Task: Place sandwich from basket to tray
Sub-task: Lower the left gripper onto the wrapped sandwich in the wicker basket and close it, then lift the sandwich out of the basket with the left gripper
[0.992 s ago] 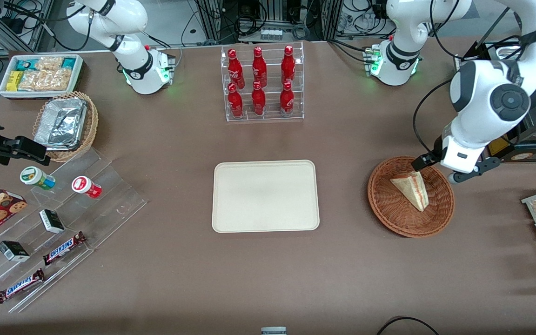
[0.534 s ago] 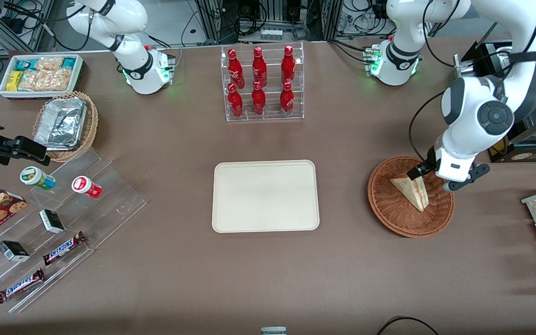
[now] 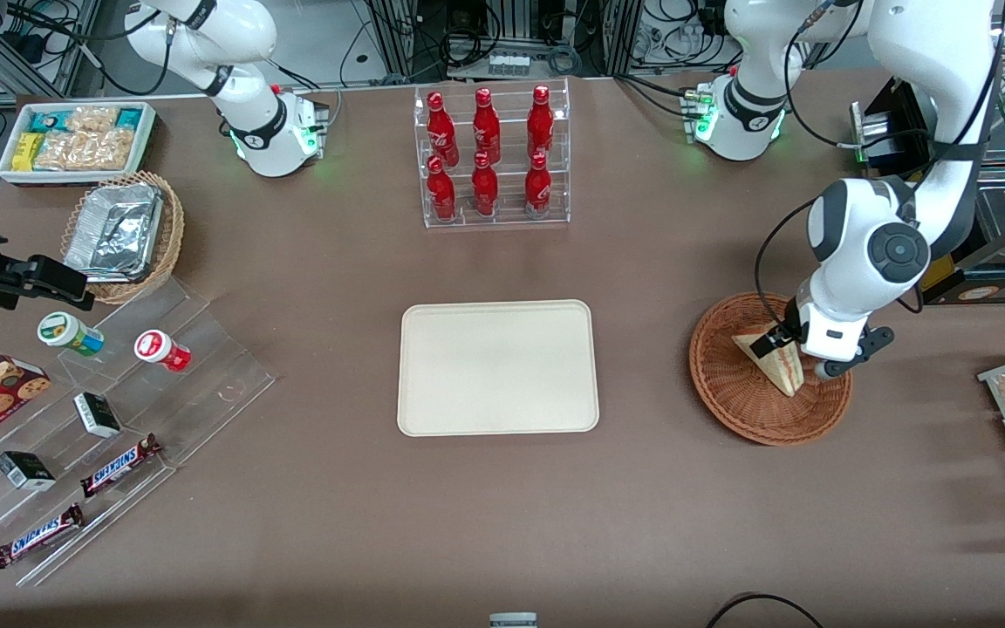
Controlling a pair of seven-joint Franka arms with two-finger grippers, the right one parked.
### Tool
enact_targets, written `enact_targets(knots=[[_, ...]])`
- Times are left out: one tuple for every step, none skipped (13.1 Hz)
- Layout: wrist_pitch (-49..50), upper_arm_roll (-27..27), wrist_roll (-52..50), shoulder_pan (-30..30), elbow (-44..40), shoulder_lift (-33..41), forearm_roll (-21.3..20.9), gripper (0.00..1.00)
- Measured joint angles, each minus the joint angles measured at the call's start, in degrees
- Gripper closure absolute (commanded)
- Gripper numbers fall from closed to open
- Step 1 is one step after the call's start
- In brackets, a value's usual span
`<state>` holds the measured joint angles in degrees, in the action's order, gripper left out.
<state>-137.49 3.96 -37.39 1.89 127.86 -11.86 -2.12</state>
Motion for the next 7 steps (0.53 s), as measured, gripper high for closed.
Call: enact_targets(knots=[[-0.3,0.0,-0.2,-0.1,0.0,-0.5,0.0,0.01],[-0.4,-0.1,-0.3,-0.2,0.0,-1.1,0.0,0.03],[-0.5,-0.1,-0.3,-0.4,0.0,-1.6,0.0,0.12],[-0.6,-0.1,-0.3,-0.5,0.0,-2.2,0.0,0.24],[-0.8,-0.1,-0.5,-0.6,0.1,-2.9,0.0,0.45],[-1.4,-0.1,-1.3,-0.8,0.1,-3.6,0.0,0.69],[-2.3,-0.1,-2.8,-0.8,0.1,-4.3,0.0,0.96]])
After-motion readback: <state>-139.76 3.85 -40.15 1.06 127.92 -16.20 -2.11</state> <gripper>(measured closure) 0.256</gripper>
